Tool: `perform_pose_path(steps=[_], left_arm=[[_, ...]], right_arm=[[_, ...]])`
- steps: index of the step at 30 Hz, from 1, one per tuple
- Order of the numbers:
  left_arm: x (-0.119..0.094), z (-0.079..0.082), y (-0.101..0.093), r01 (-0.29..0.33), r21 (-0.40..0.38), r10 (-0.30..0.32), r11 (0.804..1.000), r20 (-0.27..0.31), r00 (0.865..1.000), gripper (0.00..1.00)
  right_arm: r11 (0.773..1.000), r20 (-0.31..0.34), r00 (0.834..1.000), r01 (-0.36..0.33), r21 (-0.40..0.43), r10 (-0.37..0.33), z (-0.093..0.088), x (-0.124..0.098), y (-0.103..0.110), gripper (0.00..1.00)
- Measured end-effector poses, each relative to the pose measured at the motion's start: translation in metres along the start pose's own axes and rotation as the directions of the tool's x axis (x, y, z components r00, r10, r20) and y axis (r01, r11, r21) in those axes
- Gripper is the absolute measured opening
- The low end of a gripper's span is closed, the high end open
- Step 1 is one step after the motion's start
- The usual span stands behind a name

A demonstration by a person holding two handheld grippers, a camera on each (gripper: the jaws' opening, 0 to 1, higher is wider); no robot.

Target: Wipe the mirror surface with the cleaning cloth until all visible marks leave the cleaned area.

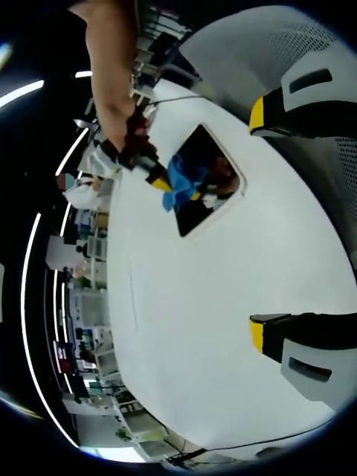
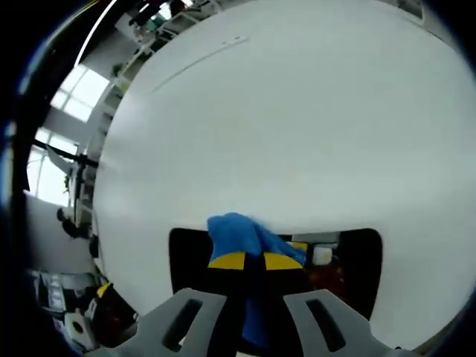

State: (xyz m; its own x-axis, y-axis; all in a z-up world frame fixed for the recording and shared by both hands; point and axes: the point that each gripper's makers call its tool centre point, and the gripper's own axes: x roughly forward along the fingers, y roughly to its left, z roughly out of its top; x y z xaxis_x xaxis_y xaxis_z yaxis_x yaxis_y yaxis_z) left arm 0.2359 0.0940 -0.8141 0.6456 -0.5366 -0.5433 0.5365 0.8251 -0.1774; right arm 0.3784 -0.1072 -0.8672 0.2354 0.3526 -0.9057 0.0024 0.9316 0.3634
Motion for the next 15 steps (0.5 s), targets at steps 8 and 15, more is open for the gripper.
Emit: perform_pose_path(steps=[8, 15], left_arm=[[0.0, -0.001, -0.001, 0.002, 0.003, -0.002, 1.0, -0.006, 1.0, 0.99], [0.0, -0.002, -0.001, 0.006, 0.003, -0.006, 1.0, -0.007, 1.0, 0.99]], right_arm=[[1.0, -0.006, 1.0, -0.001, -0.024, 0.001, -0.005, 0.002, 0.022, 0.01], [0.999, -0.002, 1.0, -0.003, -0.038, 0.003, -0.006, 0.007, 0.042, 0.01]])
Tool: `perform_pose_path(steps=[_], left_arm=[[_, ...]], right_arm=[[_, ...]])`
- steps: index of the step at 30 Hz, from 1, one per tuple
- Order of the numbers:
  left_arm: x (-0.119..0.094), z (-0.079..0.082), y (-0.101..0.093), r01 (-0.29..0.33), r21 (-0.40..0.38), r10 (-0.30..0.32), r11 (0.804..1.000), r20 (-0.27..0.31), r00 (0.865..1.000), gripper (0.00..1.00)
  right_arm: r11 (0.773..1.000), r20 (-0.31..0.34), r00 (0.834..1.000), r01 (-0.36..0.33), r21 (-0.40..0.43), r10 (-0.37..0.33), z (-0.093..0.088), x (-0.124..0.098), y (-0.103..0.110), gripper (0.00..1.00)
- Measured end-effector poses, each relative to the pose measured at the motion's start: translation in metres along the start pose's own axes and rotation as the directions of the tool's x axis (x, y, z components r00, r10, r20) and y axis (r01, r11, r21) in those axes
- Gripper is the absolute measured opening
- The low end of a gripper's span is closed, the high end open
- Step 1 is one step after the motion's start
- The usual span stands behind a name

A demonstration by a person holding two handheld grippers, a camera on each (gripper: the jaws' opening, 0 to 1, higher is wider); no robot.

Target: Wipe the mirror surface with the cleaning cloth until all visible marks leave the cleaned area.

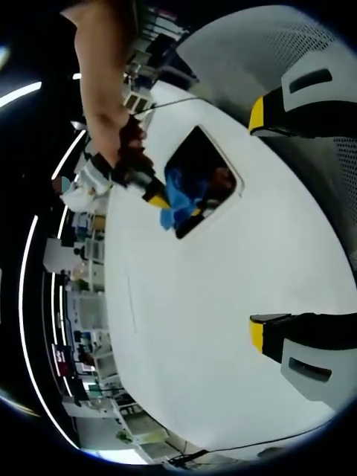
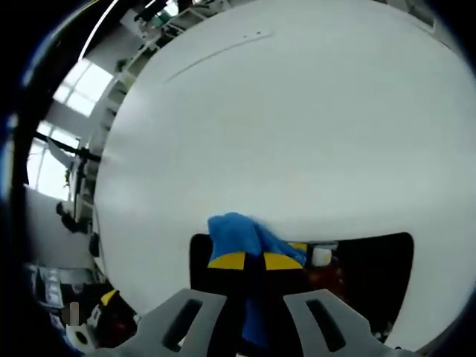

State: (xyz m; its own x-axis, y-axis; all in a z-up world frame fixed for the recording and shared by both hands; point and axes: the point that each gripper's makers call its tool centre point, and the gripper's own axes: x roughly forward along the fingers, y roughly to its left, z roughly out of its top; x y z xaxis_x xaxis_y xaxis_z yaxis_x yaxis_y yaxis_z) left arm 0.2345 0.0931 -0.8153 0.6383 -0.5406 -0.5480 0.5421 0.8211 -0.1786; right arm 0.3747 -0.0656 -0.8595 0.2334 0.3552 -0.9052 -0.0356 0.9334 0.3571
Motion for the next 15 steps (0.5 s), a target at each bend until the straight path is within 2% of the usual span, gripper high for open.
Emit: perform_pose_path(steps=[11, 15], left_arm=[[0.001, -0.002, 0.002, 0.0, -0.016, 0.0, 1.0, -0.004, 1.0, 0.99], [0.001, -0.004, 0.003, 0.0, -0.016, 0.0, 1.0, -0.009, 1.0, 0.99]], right_arm=[[0.999, -0.018, 1.0, -0.014, -0.034, 0.013, 0.003, 0.01, 0.026, 0.01], [0.997, -0.02, 1.0, -0.01, -0.071, 0.009, 0.003, 0.014, 0.035, 0.01]])
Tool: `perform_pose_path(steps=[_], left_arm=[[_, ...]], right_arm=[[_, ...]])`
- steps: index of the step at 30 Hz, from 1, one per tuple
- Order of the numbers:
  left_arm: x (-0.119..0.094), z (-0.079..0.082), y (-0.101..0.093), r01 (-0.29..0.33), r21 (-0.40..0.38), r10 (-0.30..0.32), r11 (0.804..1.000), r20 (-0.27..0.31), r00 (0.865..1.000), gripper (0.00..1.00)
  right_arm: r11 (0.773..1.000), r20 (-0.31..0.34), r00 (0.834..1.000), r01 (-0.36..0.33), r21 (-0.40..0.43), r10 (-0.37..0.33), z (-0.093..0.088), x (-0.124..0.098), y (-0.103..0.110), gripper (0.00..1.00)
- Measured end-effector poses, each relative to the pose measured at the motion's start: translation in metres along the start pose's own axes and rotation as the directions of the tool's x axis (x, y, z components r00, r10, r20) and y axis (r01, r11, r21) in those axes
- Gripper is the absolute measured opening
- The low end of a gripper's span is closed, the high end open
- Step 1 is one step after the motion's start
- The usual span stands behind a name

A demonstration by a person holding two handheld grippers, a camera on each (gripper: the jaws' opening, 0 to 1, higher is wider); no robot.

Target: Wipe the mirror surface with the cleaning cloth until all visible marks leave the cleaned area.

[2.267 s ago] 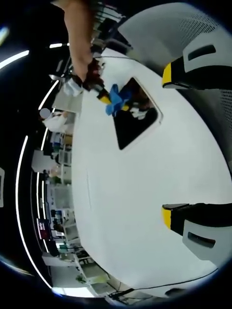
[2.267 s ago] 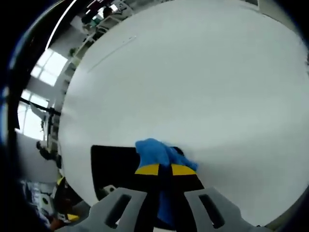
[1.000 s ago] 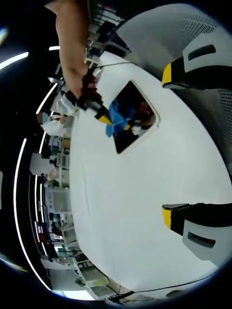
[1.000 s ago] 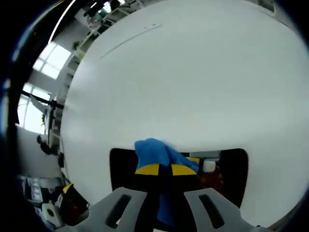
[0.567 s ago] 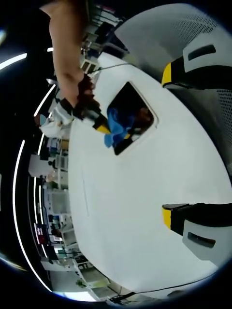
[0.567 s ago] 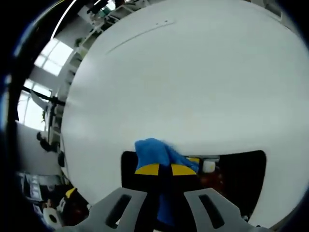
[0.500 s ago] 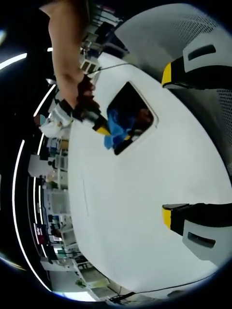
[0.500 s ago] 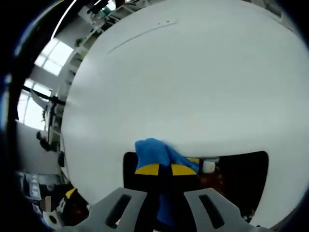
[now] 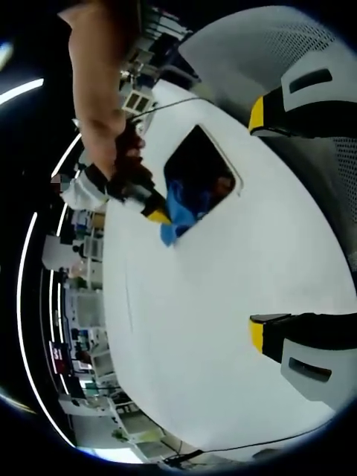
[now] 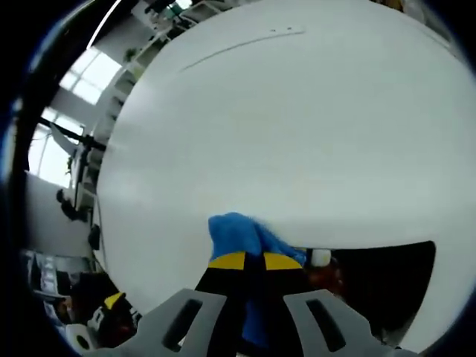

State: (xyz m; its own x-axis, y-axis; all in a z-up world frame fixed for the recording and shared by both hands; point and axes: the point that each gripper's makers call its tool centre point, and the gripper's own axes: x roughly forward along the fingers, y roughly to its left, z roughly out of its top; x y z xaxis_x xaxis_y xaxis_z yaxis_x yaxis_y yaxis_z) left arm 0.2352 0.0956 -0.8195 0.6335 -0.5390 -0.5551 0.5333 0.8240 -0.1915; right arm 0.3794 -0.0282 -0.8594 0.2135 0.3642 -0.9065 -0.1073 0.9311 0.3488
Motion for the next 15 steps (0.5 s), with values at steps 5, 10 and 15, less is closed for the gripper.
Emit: perform_pose_path(steps=[5, 10, 15], left_arm=[[0.0007, -0.001, -0.0003, 0.004, -0.001, -0.004, 1.0, -0.004, 1.0, 0.99], [0.0014, -0.0016, -0.0002, 0.007, -0.004, -0.007, 1.0, -0.004, 1.0, 0.99], [0.0017, -0.0019, -0.0002, 0.008, -0.006, -0.008, 1.0, -0.004, 1.0, 0.99]], right_arm=[[1.0, -0.01, 1.0, 0.0, 0.013, 0.0, 0.0003, 0.0007, 0.0048, 0.01], [0.999, -0.013, 1.0, -0.012, 0.038, 0.012, 0.0005, 0.0008, 0.0056, 0.01], [0.998, -0.017, 0.999, -0.032, 0.045, 0.033, 0.0011, 0.0016, 0.0045, 0.01]])
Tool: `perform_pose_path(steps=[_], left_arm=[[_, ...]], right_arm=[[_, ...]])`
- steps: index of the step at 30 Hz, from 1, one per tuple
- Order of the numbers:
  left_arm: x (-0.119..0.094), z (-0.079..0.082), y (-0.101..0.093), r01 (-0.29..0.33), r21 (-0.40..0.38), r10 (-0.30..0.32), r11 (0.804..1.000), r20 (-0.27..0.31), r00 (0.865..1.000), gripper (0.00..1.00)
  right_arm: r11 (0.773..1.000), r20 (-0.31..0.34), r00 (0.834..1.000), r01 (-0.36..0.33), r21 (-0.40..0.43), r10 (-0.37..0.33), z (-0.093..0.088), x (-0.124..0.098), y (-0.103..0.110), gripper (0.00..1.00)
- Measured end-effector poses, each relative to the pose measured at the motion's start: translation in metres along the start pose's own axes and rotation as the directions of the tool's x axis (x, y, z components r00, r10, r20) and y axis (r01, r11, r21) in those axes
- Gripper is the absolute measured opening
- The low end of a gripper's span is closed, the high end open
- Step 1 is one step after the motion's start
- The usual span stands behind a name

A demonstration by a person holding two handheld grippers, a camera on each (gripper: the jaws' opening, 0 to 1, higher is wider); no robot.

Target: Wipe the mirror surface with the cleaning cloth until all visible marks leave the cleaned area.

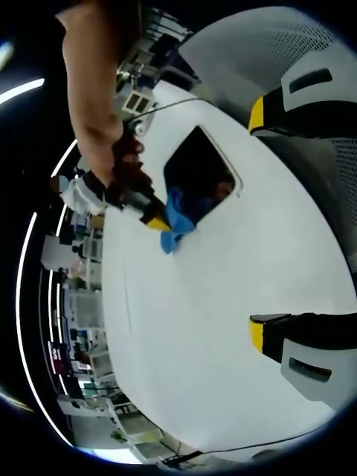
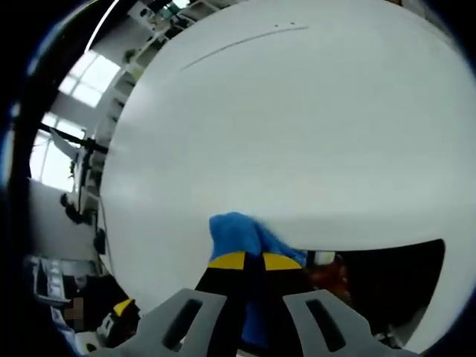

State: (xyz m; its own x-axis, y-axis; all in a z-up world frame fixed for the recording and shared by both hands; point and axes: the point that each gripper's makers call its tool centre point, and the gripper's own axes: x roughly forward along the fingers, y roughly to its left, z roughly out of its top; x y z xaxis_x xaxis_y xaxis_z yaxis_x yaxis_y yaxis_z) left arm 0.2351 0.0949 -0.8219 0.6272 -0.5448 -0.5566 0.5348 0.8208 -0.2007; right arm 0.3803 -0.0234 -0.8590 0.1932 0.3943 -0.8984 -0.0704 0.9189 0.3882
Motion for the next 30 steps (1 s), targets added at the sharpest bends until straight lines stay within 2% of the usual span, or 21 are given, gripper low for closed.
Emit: perform_pose_path(steps=[4, 8, 15, 22, 28, 30], left_arm=[[0.0, -0.001, 0.001, -0.002, -0.002, 0.002, 1.0, -0.001, 1.0, 0.99], [0.001, -0.002, 0.002, -0.006, -0.005, 0.006, 1.0, -0.008, 1.0, 0.99], [0.0, -0.002, 0.002, -0.013, -0.004, 0.013, 1.0, -0.008, 1.0, 0.99], [-0.001, 0.0, 0.002, -0.02, -0.006, 0.02, 1.0, 0.004, 1.0, 0.99], [-0.002, 0.003, 0.001, -0.023, -0.01, 0.023, 1.0, 0.012, 1.0, 0.99], [-0.002, 0.002, 0.001, -0.023, -0.01, 0.023, 1.0, 0.01, 1.0, 0.99]], right_arm=[[1.0, 0.005, 1.0, -0.017, 0.025, 0.017, 0.003, 0.002, -0.002, 0.01], [0.993, 0.026, 0.998, -0.061, 0.105, 0.058, 0.003, 0.002, -0.002, 0.01], [0.998, 0.026, 0.999, -0.046, 0.045, 0.045, -0.007, 0.001, 0.0, 0.01], [0.998, 0.025, 0.999, -0.047, 0.039, 0.046, -0.017, -0.002, 0.001, 0.01], [0.998, 0.012, 0.998, -0.059, 0.034, 0.059, -0.019, 0.008, 0.0, 0.02], [0.998, 0.012, 0.998, -0.061, 0.026, 0.061, -0.026, 0.006, 0.003, 0.02]])
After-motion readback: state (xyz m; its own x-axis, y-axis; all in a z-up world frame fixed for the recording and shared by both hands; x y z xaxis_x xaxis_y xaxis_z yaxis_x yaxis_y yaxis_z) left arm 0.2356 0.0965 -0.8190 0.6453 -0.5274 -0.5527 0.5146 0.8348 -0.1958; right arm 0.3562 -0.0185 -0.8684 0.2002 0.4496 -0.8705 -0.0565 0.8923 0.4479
